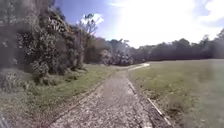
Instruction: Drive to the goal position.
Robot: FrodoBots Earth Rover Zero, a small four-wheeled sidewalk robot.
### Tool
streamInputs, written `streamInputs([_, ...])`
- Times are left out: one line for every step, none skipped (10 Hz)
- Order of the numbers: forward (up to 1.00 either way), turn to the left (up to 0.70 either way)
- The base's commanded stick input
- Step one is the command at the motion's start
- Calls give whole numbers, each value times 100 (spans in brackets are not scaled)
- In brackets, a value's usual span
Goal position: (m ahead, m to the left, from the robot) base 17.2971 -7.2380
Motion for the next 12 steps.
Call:
streamInputs([70,0])
streamInputs([70,0])
streamInputs([70,0])
streamInputs([70,0])
streamInputs([70,0])
streamInputs([70,0])
streamInputs([70,0])
streamInputs([70,0])
streamInputs([70,0])
streamInputs([70,0])
streamInputs([70,0])
streamInputs([70,0])
